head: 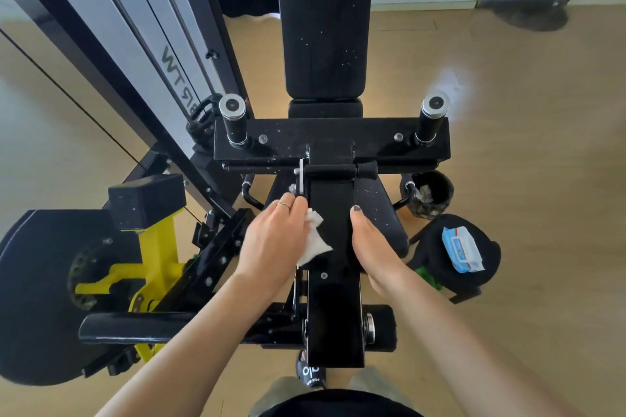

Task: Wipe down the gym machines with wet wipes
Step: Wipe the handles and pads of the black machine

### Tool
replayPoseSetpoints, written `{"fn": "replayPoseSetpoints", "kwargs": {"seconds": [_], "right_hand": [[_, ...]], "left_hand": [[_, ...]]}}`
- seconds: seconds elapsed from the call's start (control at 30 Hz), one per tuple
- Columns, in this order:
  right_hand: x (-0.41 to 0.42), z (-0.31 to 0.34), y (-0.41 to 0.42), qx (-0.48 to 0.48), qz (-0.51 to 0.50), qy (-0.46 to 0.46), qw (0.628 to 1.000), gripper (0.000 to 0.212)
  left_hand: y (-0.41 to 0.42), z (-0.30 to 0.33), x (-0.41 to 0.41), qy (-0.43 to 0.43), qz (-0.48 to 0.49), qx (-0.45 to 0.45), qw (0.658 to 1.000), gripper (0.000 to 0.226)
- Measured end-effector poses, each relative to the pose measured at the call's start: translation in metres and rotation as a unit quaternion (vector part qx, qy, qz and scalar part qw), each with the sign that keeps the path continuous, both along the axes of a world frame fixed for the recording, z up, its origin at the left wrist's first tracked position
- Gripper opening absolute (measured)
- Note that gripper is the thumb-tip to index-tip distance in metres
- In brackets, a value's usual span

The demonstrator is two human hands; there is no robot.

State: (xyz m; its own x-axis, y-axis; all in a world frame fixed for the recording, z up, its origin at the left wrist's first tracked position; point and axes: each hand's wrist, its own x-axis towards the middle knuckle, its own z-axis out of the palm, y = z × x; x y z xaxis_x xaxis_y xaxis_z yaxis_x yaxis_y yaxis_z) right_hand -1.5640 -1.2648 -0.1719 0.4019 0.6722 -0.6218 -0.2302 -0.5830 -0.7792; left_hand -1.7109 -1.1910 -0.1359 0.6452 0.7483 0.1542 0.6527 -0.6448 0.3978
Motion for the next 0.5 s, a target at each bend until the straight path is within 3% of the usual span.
{"fn": "replayPoseSetpoints", "kwargs": {"seconds": [0.1,0.2,0.33,0.4,0.5], "right_hand": [[0.014,0.015,0.007,0.021,-0.083,-0.133,0.987,0.06],[0.022,0.036,0.019,0.111,-0.127,-0.262,0.95,0.05],[0.03,0.053,0.055,0.155,-0.006,-0.503,0.85,0.039],[0.033,0.051,0.074,0.108,0.065,-0.531,0.838,0.04],[0.029,0.036,0.088,0.033,0.079,-0.576,0.813,0.045]], "left_hand": [[0.022,0.012,-0.012,-0.065,0.039,0.007,0.997,0.013],[0.046,0.024,-0.013,-0.168,0.132,-0.043,0.976,0.013],[0.082,0.033,0.001,-0.244,0.201,-0.099,0.944,0.01],[0.082,0.03,0.014,-0.217,0.181,-0.127,0.951,0.013],[0.063,0.013,0.03,-0.207,0.137,-0.143,0.958,0.016]]}}
